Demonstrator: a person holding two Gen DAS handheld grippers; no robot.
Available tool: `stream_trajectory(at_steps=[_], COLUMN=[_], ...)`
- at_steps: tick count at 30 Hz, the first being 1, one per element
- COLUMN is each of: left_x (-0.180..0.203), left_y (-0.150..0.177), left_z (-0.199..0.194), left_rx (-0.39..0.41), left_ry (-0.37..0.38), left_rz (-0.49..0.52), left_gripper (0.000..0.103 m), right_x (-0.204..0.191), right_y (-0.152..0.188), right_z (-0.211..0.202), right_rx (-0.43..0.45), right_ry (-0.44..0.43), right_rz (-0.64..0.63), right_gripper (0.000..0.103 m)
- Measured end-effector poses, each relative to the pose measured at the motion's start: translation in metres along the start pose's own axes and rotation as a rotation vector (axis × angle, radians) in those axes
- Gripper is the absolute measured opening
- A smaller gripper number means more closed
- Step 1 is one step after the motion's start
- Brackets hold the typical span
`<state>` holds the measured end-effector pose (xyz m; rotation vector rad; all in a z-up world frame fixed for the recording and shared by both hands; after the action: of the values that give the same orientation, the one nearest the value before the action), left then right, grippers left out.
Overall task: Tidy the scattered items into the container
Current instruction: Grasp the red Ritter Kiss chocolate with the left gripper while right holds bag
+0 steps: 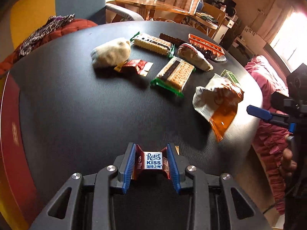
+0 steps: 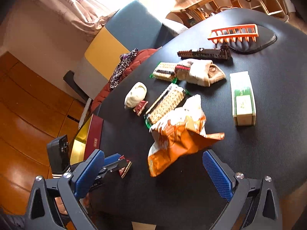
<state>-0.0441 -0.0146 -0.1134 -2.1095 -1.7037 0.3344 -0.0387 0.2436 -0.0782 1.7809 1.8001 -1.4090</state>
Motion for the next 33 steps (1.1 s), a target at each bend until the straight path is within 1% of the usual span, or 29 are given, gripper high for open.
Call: stream_trajectory(at_steps=[2, 4, 6, 8, 11, 14, 17, 21, 24, 26, 27, 29, 33], left_x=[-0.003, -0.008, -0.011, -0.013, -0.008, -0.003, -0.002, -0.013, -0.019, -0.023, -0.025, -0.024, -0.008], left_y=[0.01, 0.017, 0.026, 0.037, 0.048, 0.049, 0.039, 0.022, 0.002, -0.011, -0.016, -0.025, -0.03], left_z=[-0.01, -0.023, -0.035, -0.043, -0.042, -0.033, -0.02, -0.001, 0.005, 0.011, 0.013, 0.013, 0.004], left_rx=[0.009, 0.043, 0.054, 0.037, -0.001, -0.018, -0.023, -0.029, -0.004, -0.012, -0.023, -0.019, 0.005], left_ry=[-0.004, 0.012, 0.047, 0.115, 0.19, 0.201, 0.206, 0.184, 0.128, 0.089, 0.084, 0.077, 0.016], left_rz=[-0.02, -0.038, -0.051, -0.067, -0.083, -0.106, -0.134, -0.179, -0.159, -0.151, -0.159, -0.16, -0.065], left_gripper=[0.036, 0.036, 0.036, 0.036, 0.036, 0.036, 0.038, 0.039, 0.04, 0.04, 0.041, 0.041, 0.041], right_x=[-0.001, -0.004, -0.008, -0.013, -0.021, -0.025, -0.027, -0.025, -0.019, -0.014, -0.011, -0.007, -0.003], right_y=[0.007, 0.012, 0.017, 0.021, 0.026, 0.03, 0.032, 0.031, 0.03, 0.029, 0.029, 0.028, 0.025], right_z=[0.002, 0.003, 0.003, 0.004, 0.007, 0.01, 0.01, 0.005, 0.002, 0.001, 0.001, 0.001, 0.001], right_rx=[-0.011, -0.019, -0.024, -0.035, -0.056, -0.063, -0.064, -0.055, -0.048, -0.045, -0.044, -0.04, -0.034], right_ry=[0.013, 0.016, 0.017, 0.012, -0.007, -0.011, -0.005, 0.008, 0.02, 0.026, 0.028, 0.029, 0.03], right_rz=[0.001, -0.002, -0.012, -0.027, -0.053, -0.056, -0.059, -0.056, -0.041, -0.028, -0.022, -0.014, -0.01], right_gripper=[0.103, 0.103, 0.103, 0.103, 0.103, 0.103, 0.103, 0.103, 0.103, 0.103, 0.103, 0.103, 0.103])
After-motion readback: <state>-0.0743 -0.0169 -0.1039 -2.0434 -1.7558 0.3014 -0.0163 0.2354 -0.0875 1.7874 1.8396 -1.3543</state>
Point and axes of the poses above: each gripper's, at about its wrist camera, not at the fingertips, and z roughly the way its jaws point, x to its right, y to its underside, the point moved 2 cm from there along z, roughly the way its jaws point, and after that the axes turned 10 degrees about -y, right-handed, at the moved point
